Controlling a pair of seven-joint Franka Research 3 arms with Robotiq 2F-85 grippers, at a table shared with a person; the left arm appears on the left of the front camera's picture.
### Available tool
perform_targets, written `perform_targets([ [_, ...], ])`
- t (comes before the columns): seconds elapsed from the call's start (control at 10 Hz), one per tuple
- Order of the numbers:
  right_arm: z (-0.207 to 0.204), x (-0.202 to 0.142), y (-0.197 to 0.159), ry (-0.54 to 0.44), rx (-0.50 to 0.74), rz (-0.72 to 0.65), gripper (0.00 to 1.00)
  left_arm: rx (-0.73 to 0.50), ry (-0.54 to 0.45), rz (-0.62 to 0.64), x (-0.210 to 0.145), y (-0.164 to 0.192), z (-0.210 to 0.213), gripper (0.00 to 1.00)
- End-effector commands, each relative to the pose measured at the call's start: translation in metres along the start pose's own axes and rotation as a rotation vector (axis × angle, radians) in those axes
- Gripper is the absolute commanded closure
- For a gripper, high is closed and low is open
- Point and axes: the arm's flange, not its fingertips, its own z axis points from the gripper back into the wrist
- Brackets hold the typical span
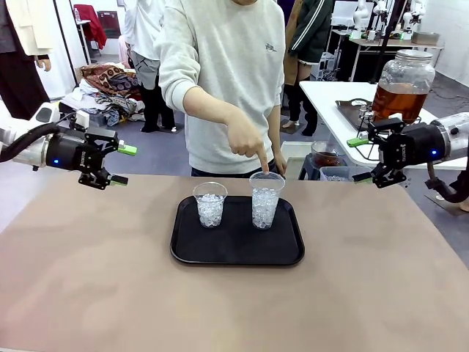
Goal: Pour the drink into the iced cup.
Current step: Pick up the iced cup indicated by the human and present it to them.
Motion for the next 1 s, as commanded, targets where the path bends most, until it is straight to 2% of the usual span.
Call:
perform_targets([
  [0.0, -0.0003, -0.0002, 0.0, -0.005, 0.0, -0.002, 0.0, 0.0, -0.002, -0.001, 0.0003, -0.0003, 0.0003, 0.0],
  [0.5, 0.0, 0.0, 0.0, 0.0, 0.0, 0.0, 0.0, 0.0, -0.002, -0.001, 0.0003, -0.0003, 0.0003, 0.0],
  [0.7, -0.0038, -0.0003, 0.0039, 0.011, -0.008, 0.228, 0.0, 0.0, -0.002, -0.001, 0.0003, -0.0003, 0.0003, 0.0],
  [0.9, -0.0083, 0.0, 0.0003, 0.07, 0.008, 0.473, 0.0, 0.0, -0.002, -0.001, 0.0003, -0.0003, 0.0003, 0.0],
])
